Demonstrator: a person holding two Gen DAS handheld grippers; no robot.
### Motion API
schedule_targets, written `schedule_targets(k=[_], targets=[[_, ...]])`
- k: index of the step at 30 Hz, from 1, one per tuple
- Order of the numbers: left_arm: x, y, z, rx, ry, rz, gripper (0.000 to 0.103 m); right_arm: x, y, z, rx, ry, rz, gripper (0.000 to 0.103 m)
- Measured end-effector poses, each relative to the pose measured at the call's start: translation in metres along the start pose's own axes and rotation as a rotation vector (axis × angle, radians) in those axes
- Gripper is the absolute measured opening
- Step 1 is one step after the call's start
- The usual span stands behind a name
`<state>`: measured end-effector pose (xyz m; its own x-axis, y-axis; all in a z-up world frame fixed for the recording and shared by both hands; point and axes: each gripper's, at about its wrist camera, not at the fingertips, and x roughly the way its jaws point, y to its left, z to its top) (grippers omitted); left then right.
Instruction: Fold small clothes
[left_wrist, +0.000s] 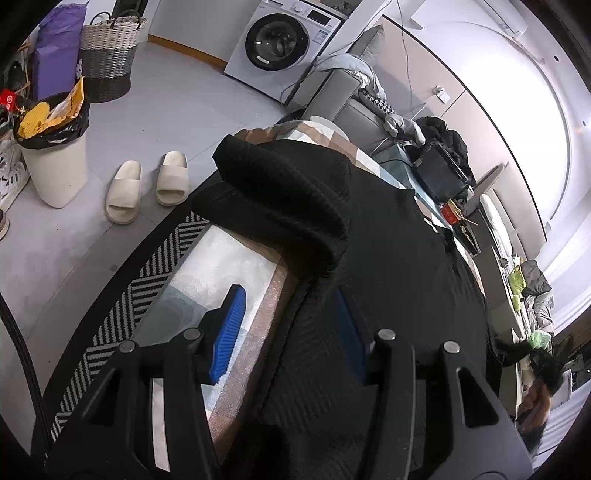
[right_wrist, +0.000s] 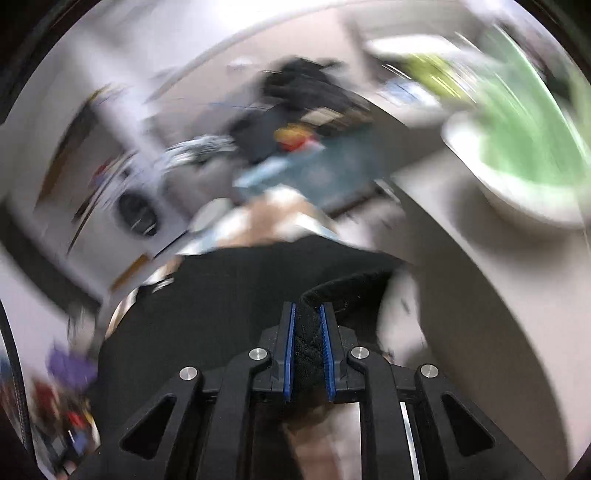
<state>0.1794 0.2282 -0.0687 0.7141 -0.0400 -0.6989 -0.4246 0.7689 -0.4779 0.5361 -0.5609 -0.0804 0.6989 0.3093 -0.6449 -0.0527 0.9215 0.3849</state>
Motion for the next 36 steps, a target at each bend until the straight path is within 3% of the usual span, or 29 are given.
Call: schedule_targets(k=[5,8,9,11,16,20,22,30,35,36], targets=[[-0.001,0.004,0.002,-0.017,-0.006,0.005,0.046,0.000,0.118,0.008,-0.373,0.014,0.266,0.014],[-0.004,0.006,0.004,-0.017,-0.009,0.004,0.047,0.025,0.181,-0.022,-0.571,0.203,0.395,0.028],[-0.006,0.006,0.005,-0.019,-0.010,0.004,0.047,0.032,0.194,-0.033,-0.615,0.259,0.408,0.037],[-0.007,0.009,0.007,-0.028,-0.005,0.002,0.049,0.044,0.208,-0.052,-0.687,0.310,0.386,0.039],[-0.004,0.019,0.014,-0.076,0.004,-0.009,0.053,0.043,0.188,-0.073,-0.632,0.318,0.335,0.043],[0.010,0.025,0.019,-0.124,0.033,-0.032,0.053,0.051,0.153,-0.073,-0.534,0.327,0.176,0.045],[0.019,0.027,0.021,-0.163,0.057,-0.061,0.053,0.060,0.140,-0.070,-0.499,0.354,0.142,0.045],[0.048,0.038,0.041,-0.304,0.051,-0.097,0.053,0.048,0.135,-0.073,-0.465,0.332,0.166,0.045],[0.073,0.047,0.057,-0.375,0.035,-0.053,0.052,0.037,0.134,-0.076,-0.439,0.311,0.193,0.045],[0.076,0.046,0.060,-0.381,0.017,-0.025,0.039,0.036,0.134,-0.077,-0.437,0.308,0.195,0.045]])
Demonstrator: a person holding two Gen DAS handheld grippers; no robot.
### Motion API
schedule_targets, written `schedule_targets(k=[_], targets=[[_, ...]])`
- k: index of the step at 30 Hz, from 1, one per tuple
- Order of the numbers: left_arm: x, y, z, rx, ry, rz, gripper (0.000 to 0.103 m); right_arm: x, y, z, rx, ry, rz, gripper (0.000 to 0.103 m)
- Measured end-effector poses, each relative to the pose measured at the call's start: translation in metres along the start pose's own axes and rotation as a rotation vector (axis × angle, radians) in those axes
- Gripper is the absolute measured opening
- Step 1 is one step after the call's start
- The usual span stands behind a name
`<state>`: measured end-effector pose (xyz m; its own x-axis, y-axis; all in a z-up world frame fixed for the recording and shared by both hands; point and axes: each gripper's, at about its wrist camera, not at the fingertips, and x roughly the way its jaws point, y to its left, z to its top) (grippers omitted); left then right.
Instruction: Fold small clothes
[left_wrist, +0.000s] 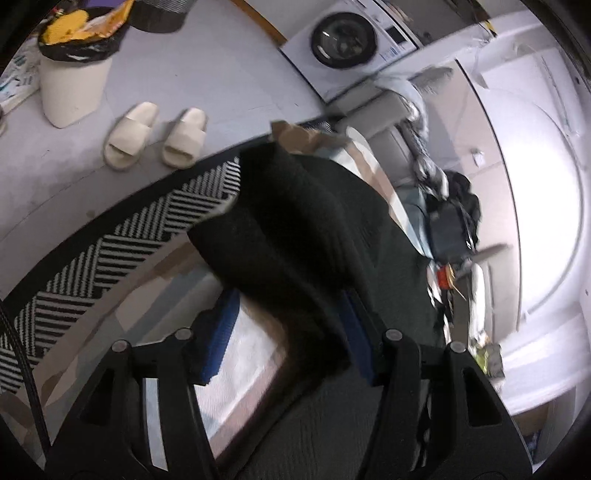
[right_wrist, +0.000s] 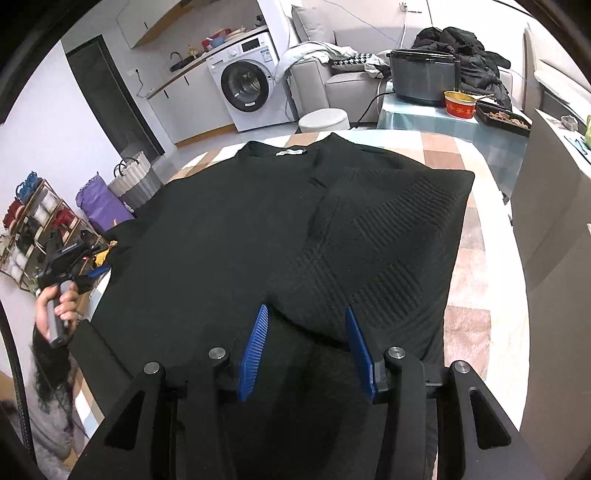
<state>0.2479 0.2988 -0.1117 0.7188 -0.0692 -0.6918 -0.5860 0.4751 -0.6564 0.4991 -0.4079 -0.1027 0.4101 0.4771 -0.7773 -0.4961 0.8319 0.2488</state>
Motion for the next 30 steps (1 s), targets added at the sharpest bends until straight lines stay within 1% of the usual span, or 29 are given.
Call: schedule_targets(k=[1,2,3,5,6,9,10,11,12,13,14,15,16,17,18,19,20,21,22,23,24,25,28,30], targets=[[0.002,-0.001,0.002,0.001,-0.020,0.016,0.011,-0.001,0.000,-0.001,0.005,-0.004,0.003,0.045],[0.002,-0.003,0.004,0.013,-0.038,0.024,0.003,-0.001,0.000,-0.002,0.007,-0.005,0.006,0.045],[0.001,-0.007,0.005,0.028,-0.057,0.026,0.003,-0.001,0.000,-0.003,0.009,-0.004,0.007,0.045],[-0.007,-0.019,0.006,0.061,-0.105,0.000,0.002,-0.003,-0.001,-0.005,0.013,-0.008,0.003,0.045],[-0.014,-0.031,0.005,0.104,-0.133,-0.014,0.002,-0.004,-0.001,-0.006,0.015,-0.009,0.004,0.045],[-0.032,-0.085,-0.007,0.281,-0.207,-0.058,0.002,-0.007,-0.003,-0.007,0.022,-0.016,0.006,0.045],[-0.035,-0.111,-0.016,0.366,-0.226,-0.076,0.002,-0.007,-0.003,-0.008,0.024,-0.016,0.006,0.045],[-0.032,-0.136,-0.028,0.455,-0.219,-0.103,0.002,-0.008,-0.003,-0.008,0.028,-0.020,0.005,0.045],[-0.025,-0.161,-0.043,0.547,-0.187,-0.131,0.002,-0.010,-0.004,-0.008,0.031,-0.022,0.008,0.045],[-0.015,-0.182,-0.059,0.633,-0.135,-0.146,0.002,-0.011,-0.004,-0.009,0.031,-0.022,0.008,0.045],[-0.001,-0.200,-0.076,0.710,-0.071,-0.145,0.002,-0.012,-0.004,-0.009,0.033,-0.025,0.006,0.045],[0.010,-0.211,-0.090,0.757,-0.022,-0.138,0.004,-0.013,-0.003,-0.010,0.034,-0.027,0.006,0.045],[0.027,-0.222,-0.108,0.819,0.053,-0.119,0.007,-0.014,-0.004,-0.011,0.035,-0.026,0.006,0.045],[0.039,-0.226,-0.121,0.859,0.104,-0.094,0.010,-0.016,-0.005,-0.012,0.038,-0.027,0.003,0.045],[0.047,-0.226,-0.129,0.881,0.138,-0.085,0.014,-0.017,-0.006,-0.014,0.040,-0.028,0.001,0.045],[0.052,-0.222,-0.136,0.883,0.170,-0.094,0.017,-0.020,-0.007,-0.016,0.043,-0.030,-0.002,0.045],[0.053,-0.217,-0.139,0.866,0.183,-0.108,0.018,-0.022,-0.008,-0.017,0.047,-0.031,-0.004,0.045],[0.052,-0.210,-0.139,0.836,0.192,-0.115,0.024,-0.024,-0.009,-0.019,0.049,-0.033,-0.005,0.045],[0.050,-0.206,-0.138,0.814,0.193,-0.115,0.035,-0.026,-0.011,-0.021,0.051,-0.034,-0.007,0.045],[0.047,-0.199,-0.135,0.790,0.187,-0.120,0.040,-0.027,-0.012,-0.022,0.054,-0.035,-0.011,0.045],[0.042,-0.192,-0.129,0.764,0.169,-0.126,0.048,-0.028,-0.014,-0.023,0.059,-0.035,-0.014,0.045],[0.039,-0.187,-0.123,0.750,0.155,-0.123,0.052,-0.029,-0.016,-0.024,0.065,-0.037,-0.015,0.045],[0.037,-0.175,-0.105,0.695,0.116,-0.094,0.055,-0.027,-0.020,-0.026,0.082,-0.037,-0.012,0.045],[0.041,-0.169,-0.094,0.670,0.124,-0.074,0.055,-0.024,-0.021,-0.026,0.089,-0.032,-0.008,0.045]])
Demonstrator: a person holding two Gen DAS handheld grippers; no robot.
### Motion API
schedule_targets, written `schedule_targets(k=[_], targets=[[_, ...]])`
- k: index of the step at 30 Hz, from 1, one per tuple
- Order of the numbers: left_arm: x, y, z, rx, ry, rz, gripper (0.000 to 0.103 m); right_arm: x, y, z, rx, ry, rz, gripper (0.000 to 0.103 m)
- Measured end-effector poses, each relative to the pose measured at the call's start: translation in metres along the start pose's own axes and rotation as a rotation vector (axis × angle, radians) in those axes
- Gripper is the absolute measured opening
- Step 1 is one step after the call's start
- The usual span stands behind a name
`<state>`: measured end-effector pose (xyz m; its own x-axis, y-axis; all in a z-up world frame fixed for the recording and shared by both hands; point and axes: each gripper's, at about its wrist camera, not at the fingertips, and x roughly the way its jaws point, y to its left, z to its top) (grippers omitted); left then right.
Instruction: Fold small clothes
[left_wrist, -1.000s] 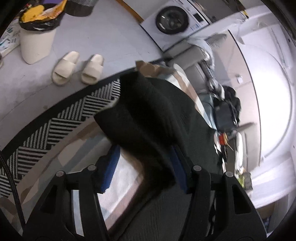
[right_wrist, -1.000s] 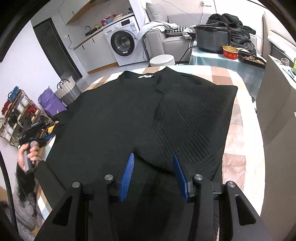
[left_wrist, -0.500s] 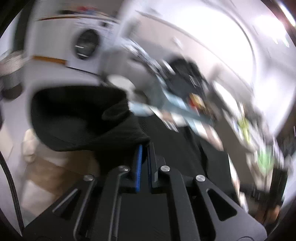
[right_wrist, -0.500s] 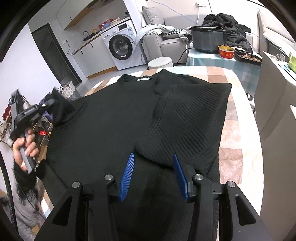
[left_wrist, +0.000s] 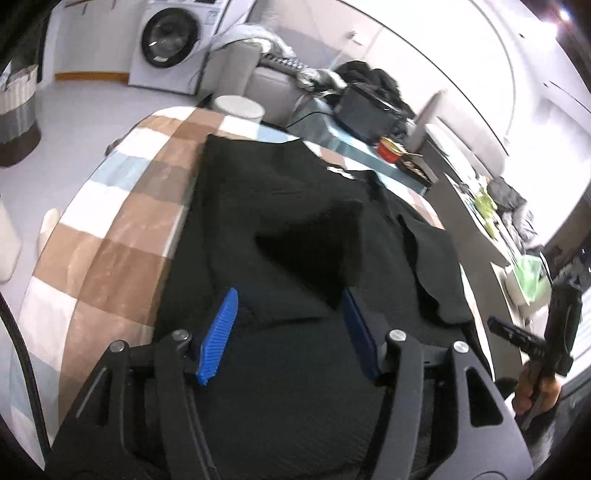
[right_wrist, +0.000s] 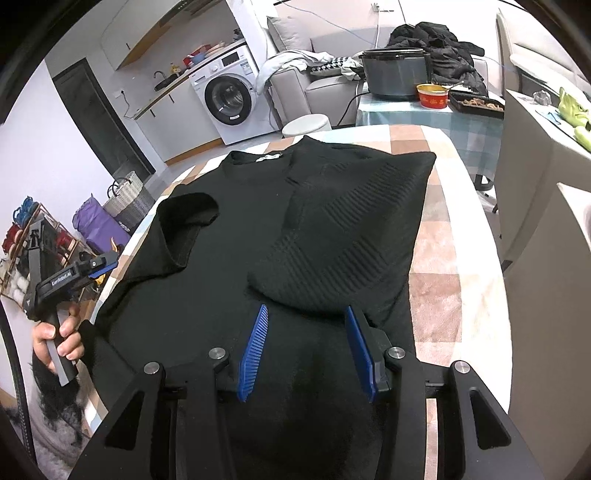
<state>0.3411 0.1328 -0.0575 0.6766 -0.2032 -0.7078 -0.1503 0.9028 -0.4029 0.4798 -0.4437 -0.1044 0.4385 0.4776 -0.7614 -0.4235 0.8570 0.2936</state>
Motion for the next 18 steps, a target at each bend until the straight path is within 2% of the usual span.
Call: schedule_targets(k=[2,6,8,12,14,15,16,18], targets=[[0.007,0.014,-0.004,-0.016,0.022,0.003,0.055,0.002,0.001,-0.001,0.002,0.003,0.006,0.045],[0.035,0.007,-0.007,-0.039,0.075,-0.031,0.055,0.002,0.006,-0.005,-0.003,0.010,0.009,0.045],[0.041,-0.011,-0.009,-0.014,0.081,-0.044,0.055,0.000,0.005,-0.006,0.001,0.013,0.005,0.045],[0.061,-0.051,-0.013,0.099,0.100,-0.044,0.056,-0.001,0.000,-0.009,0.018,0.019,-0.005,0.046],[0.073,-0.067,-0.019,0.170,0.180,-0.030,0.056,-0.002,-0.002,-0.011,0.029,0.021,-0.009,0.047],[0.079,-0.069,-0.023,0.181,0.236,-0.037,0.055,-0.002,-0.003,-0.011,0.033,0.022,-0.010,0.047],[0.077,-0.067,-0.026,0.173,0.253,-0.056,0.055,-0.002,-0.004,-0.012,0.036,0.023,-0.011,0.047],[0.061,-0.053,-0.029,0.133,0.207,-0.056,0.056,-0.004,-0.005,-0.015,0.036,0.019,-0.010,0.047]])
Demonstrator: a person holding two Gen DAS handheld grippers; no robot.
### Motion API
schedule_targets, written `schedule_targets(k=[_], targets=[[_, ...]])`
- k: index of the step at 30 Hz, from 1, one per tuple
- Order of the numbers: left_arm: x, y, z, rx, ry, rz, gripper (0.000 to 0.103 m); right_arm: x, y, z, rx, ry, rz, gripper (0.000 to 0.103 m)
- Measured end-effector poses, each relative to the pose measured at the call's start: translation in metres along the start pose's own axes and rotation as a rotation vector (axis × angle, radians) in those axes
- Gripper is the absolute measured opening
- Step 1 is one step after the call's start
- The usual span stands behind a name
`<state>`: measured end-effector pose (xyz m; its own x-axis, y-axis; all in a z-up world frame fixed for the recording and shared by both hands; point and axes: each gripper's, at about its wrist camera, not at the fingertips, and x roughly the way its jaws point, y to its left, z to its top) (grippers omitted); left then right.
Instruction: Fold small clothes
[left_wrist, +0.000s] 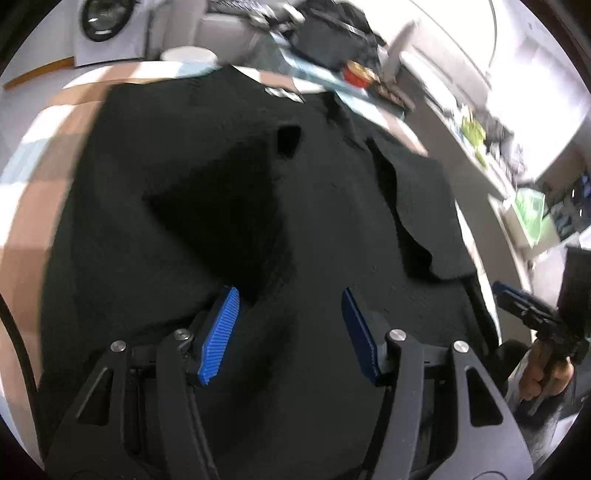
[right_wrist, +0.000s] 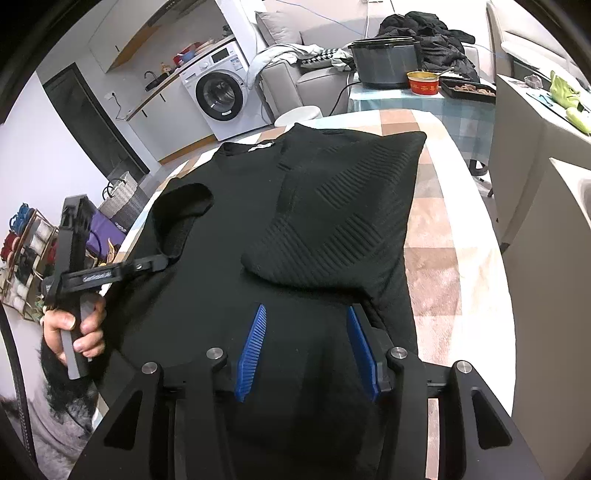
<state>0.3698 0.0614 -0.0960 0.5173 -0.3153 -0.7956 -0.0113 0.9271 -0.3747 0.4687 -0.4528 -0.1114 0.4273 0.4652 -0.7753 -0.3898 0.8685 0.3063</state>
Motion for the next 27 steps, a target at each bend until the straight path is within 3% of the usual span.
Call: schedule_targets(k=[5,8,11,16,19,23,24,27], targets=[[-0.036,0.065,-0.015,-0.262,-0.052,-0.005,0.055,-0.002,-0.003,-0.004,0.009,-0.009,0.008,0.047],[-0.037,0.090,-0.018,-0.378,-0.043,-0.059,0.055,0.001,-0.003,-0.004,0.018,-0.012,0.016,0.047],[-0.028,0.099,-0.016,-0.425,-0.047,-0.091,0.056,0.002,-0.001,-0.005,0.023,-0.010,0.021,0.047],[-0.022,0.098,-0.019,-0.481,0.011,-0.160,0.055,-0.005,0.005,-0.009,0.009,-0.012,0.016,0.048],[-0.014,0.094,-0.020,-0.467,0.013,-0.171,0.055,-0.008,0.005,-0.011,0.013,-0.021,0.006,0.053],[-0.010,0.099,-0.013,-0.503,-0.053,-0.171,0.055,-0.006,0.006,-0.009,0.028,-0.021,0.011,0.053],[-0.007,0.101,-0.008,-0.511,-0.074,-0.168,0.054,-0.006,0.008,-0.009,0.023,-0.022,0.011,0.053],[-0.011,0.116,0.002,-0.524,-0.132,-0.101,0.023,-0.008,0.012,-0.009,0.014,-0.029,0.010,0.053]])
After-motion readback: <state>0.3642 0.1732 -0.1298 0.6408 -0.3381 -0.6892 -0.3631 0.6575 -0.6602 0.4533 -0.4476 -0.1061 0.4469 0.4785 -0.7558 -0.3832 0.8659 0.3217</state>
